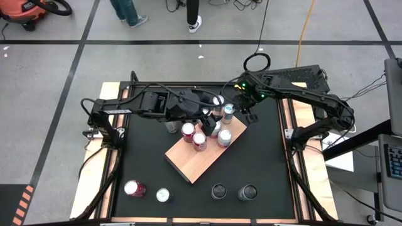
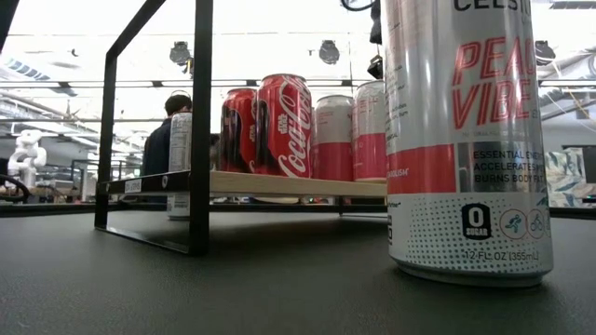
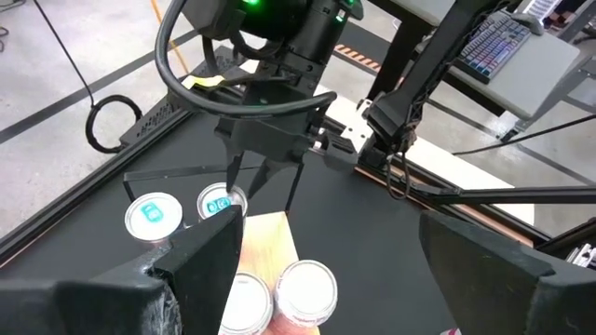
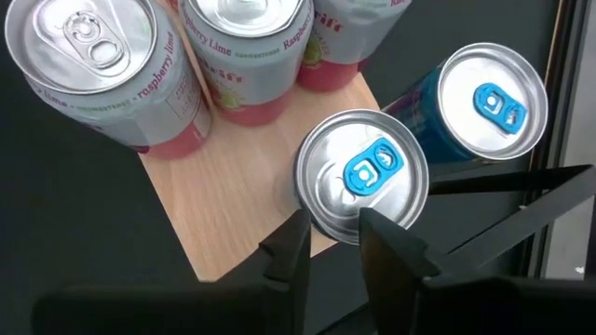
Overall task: Place canned beverage on shelf
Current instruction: Put the top blue soda can on the shelf, then put the blue soda can on the shelf aligned with the other blue soda cans
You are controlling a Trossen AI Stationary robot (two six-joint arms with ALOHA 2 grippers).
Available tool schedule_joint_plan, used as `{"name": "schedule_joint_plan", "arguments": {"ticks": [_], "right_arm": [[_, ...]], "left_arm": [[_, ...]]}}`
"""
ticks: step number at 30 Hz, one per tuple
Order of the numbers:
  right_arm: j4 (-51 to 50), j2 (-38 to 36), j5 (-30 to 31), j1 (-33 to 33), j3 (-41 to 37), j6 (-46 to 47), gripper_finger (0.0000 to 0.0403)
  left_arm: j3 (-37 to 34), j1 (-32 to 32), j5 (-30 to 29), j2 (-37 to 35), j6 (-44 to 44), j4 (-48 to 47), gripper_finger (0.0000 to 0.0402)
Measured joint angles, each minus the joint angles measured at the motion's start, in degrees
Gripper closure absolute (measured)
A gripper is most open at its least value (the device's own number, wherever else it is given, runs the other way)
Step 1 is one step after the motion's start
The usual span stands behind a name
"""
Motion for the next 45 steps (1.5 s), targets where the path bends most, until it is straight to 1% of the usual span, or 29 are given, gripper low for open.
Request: {"name": "schedule_joint_plan", "arguments": {"ticks": [7,25,33,36,40,42,45], "right_arm": [[0.6,0.0,-0.2,0.0,0.0,-0.3,0.0332],[1.7,1.4,-0.3,0.0,0.1,-1.8,0.0332],[1.6,-1.3,-0.4,0.0,0.0,-0.2,0.0332],[1.8,-3.3,-2.2,0.1,0.0,-0.1,0.0327],[1.8,-6.2,-4.9,0.1,0.0,3.4,0.0304],[1.3,-8.0,-5.5,0.1,0.0,7.6,0.0289],[-0.3,-11.8,-8.8,0.4,0.0,15.8,0.0269]], "left_arm": [[0.0,0.0,-0.9,0.0,0.0,0.0,0.0077],[0.0,0.0,-1.1,0.0,0.0,0.0,0.0077],[0.0,0.0,-1.1,0.0,0.0,0.0,0.0077],[0.0,0.0,-1.1,0.0,0.0,0.0,0.0077],[0.0,0.0,-1.1,0.0,0.0,0.0,0.0077],[0.0,0.0,-1.1,0.0,0.0,0.0,0.0077],[0.0,0.0,-1.0,0.0,0.0,0.0,0.0077]]}}
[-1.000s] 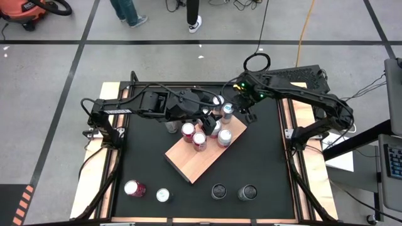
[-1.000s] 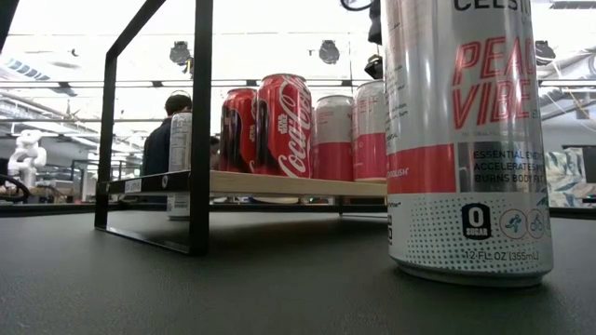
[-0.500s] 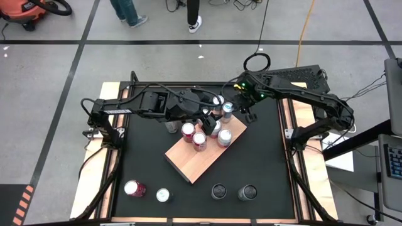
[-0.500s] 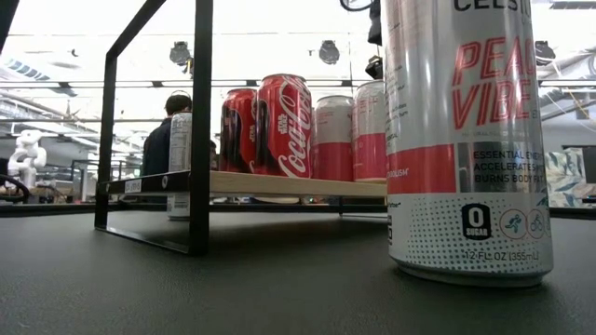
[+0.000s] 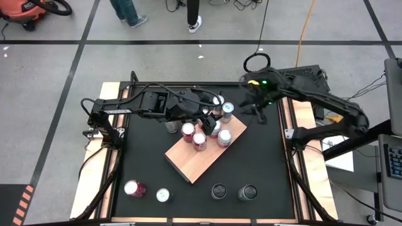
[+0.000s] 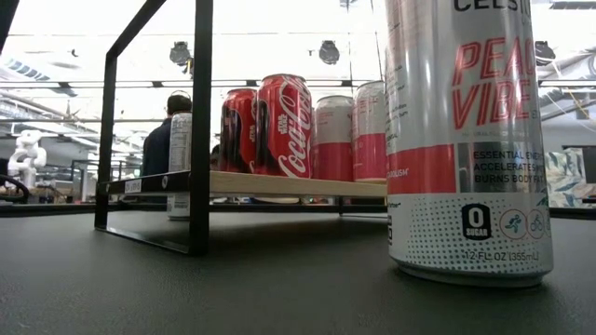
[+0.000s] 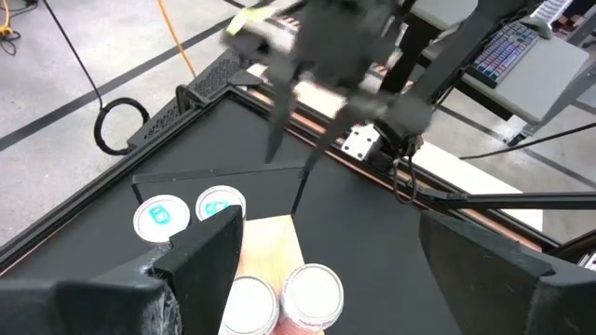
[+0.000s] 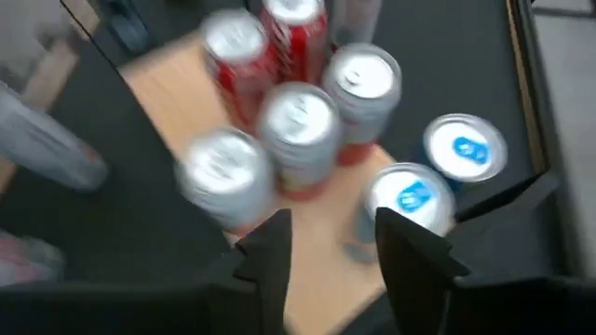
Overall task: Place canned beverage on shelf
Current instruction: Put the blue soda can on the shelf aligned with the other blue soda cans
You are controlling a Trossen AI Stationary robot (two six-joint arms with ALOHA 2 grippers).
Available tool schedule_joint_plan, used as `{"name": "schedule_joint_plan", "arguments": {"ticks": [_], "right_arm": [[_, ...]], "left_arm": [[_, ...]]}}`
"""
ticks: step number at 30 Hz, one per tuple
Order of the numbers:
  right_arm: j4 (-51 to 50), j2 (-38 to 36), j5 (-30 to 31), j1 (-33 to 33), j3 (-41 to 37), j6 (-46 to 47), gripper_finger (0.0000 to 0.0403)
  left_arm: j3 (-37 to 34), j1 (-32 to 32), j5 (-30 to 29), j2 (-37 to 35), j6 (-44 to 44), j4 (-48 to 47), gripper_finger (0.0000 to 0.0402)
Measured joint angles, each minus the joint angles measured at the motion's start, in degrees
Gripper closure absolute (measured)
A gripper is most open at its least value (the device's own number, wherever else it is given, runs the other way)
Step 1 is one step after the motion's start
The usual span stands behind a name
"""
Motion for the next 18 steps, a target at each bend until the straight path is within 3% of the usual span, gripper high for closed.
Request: {"name": "schedule_joint_plan", "arguments": {"ticks": [10,18], "right_arm": [[-3.6,-14.7,-1.7,10.7,0.0,32.4,0.0224],[-4.0,-15.8,-0.1,23.2,0.0,46.5,0.0209]], "left_arm": [[0.0,0.2,6.7,0.0,3.2,-0.6,0.0077],[0.0,-0.1,9.3,0.0,3.0,-6.2,0.0077]]}}
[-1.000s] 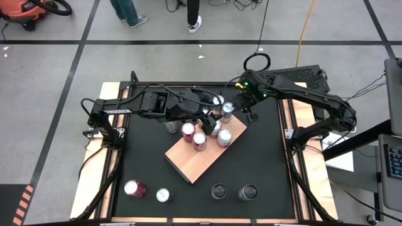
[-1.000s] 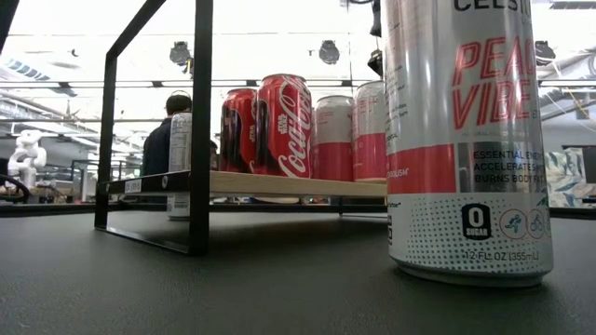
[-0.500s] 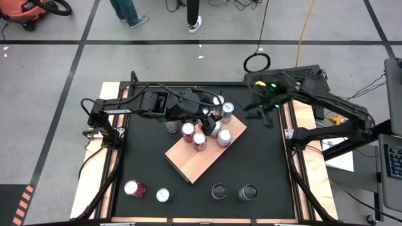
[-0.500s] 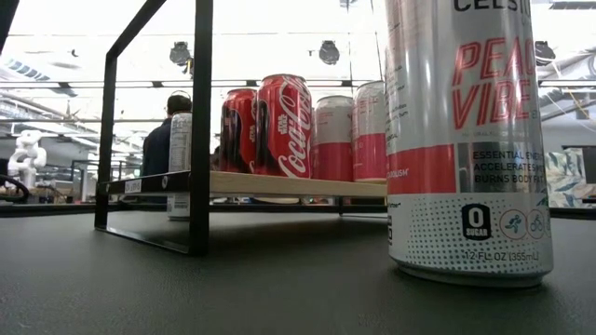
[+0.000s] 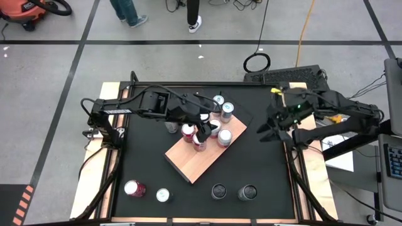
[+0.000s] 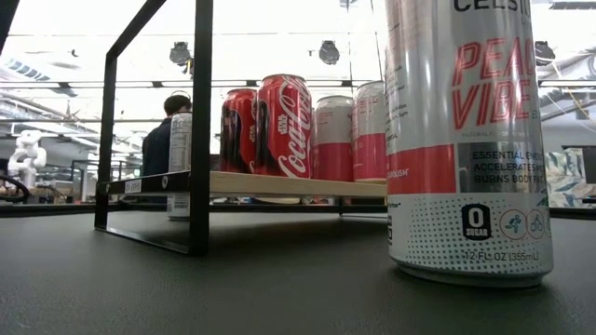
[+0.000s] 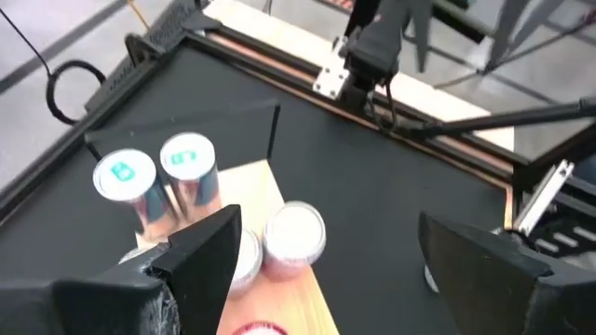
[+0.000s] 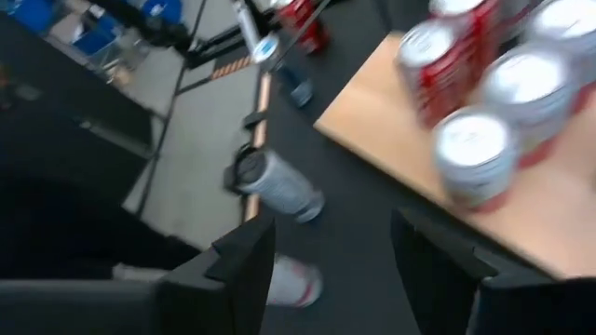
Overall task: Place canned beverage on shelf
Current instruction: Put the blue soda can on the shelf aligned with the other blue soda cans
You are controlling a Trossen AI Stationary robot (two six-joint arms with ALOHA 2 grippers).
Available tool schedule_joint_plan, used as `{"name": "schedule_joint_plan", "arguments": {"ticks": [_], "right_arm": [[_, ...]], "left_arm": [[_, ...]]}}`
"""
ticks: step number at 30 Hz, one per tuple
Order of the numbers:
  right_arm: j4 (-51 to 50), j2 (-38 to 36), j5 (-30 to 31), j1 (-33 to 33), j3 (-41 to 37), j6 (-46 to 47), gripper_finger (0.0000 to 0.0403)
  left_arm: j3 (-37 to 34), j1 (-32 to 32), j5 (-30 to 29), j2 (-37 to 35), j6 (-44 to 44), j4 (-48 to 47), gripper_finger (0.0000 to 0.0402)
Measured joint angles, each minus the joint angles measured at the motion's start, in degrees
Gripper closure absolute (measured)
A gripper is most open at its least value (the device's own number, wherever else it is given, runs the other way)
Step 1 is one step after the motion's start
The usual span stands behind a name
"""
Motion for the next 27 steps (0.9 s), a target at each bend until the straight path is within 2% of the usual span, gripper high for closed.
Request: {"name": "schedule_joint_plan", "arguments": {"ticks": [5,19,27], "right_arm": [[1.1,2.8,1.8,8.8,0.0,7.3,0.0209],[2.2,13.5,18.1,31.0,6.5,22.1,0.0209],[-1.0,20.4,19.5,39.4,9.5,26.7,0.0192]], "left_arm": [[0.0,-0.6,0.8,0.0,-1.6,-2.3,0.0077],[0.0,-5.9,1.5,0.0,-5.9,-7.6,0.0077],[0.0,-8.6,1.5,0.0,-6.2,-7.6,0.0077]]}}
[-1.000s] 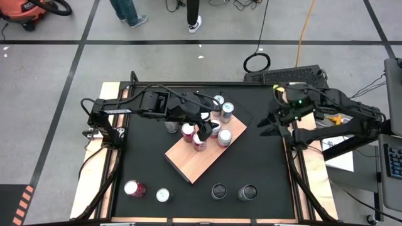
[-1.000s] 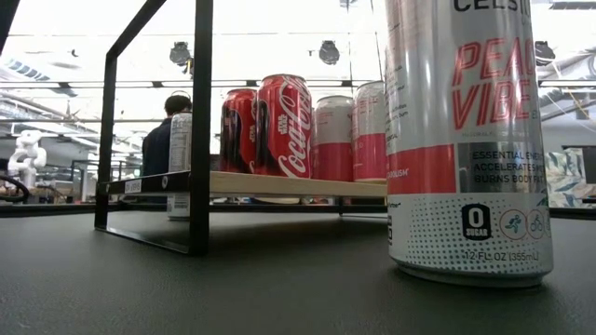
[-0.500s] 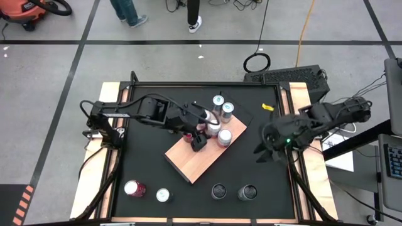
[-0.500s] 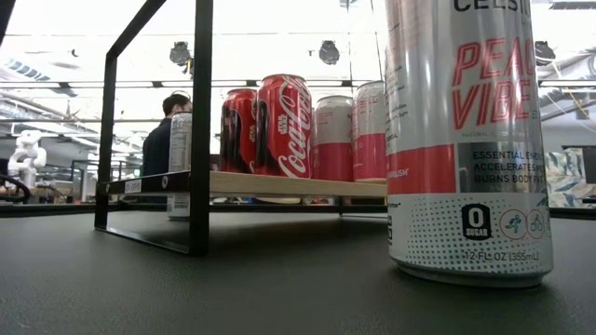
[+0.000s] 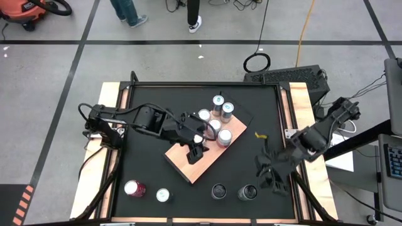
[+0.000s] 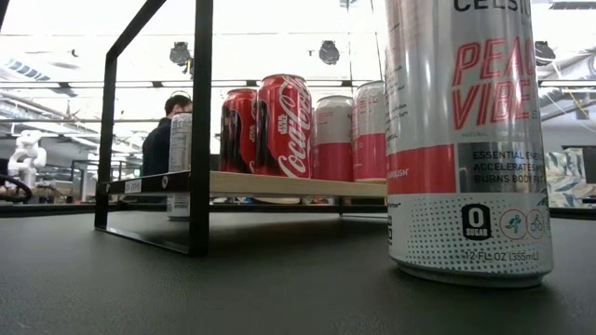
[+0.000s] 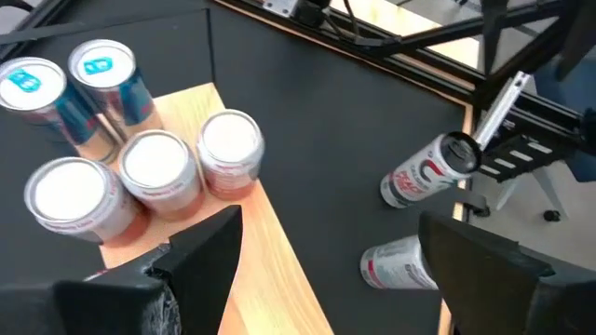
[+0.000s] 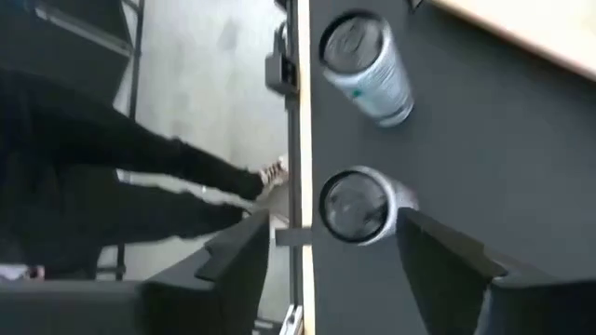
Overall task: Place canned beverage on shelf
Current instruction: Put the blue soda can on the shelf aligned with the other blue soda cans
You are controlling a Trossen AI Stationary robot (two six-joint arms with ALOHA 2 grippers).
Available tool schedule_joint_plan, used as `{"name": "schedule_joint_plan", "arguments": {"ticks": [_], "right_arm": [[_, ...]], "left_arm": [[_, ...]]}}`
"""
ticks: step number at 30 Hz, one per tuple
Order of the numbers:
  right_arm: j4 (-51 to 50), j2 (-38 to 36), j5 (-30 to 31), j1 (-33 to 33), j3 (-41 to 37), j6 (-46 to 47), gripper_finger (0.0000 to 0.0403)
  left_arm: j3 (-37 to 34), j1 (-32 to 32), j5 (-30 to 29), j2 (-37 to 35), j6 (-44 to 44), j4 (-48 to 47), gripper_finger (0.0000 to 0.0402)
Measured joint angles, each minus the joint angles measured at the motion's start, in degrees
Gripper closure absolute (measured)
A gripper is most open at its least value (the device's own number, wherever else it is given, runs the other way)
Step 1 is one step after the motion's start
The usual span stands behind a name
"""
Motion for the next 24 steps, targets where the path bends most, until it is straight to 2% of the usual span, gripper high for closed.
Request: {"name": "schedule_joint_plan", "arguments": {"ticks": [5,12,21,24], "right_arm": [[0.1,2.7,0.7,4.1,0.0,0.3,0.0151],[0.2,4.7,7.0,8.0,0.0,0.8,0.0106],[6.0,5.2,17.8,9.3,0.0,2.0,0.0099],[7.0,5.2,19.4,9.7,0.0,1.9,0.0099]], "left_arm": [[0.0,-1.6,-1.3,0.0,-2.4,0.0,0.0077],[0.0,-3.3,-2.3,0.0,-4.0,-0.1,0.0077],[0.0,-7.9,-2.5,0.0,-6.7,-0.2,0.0077],[0.0,-10.5,-2.5,0.0,-9.6,-1.0,0.0077]]}}
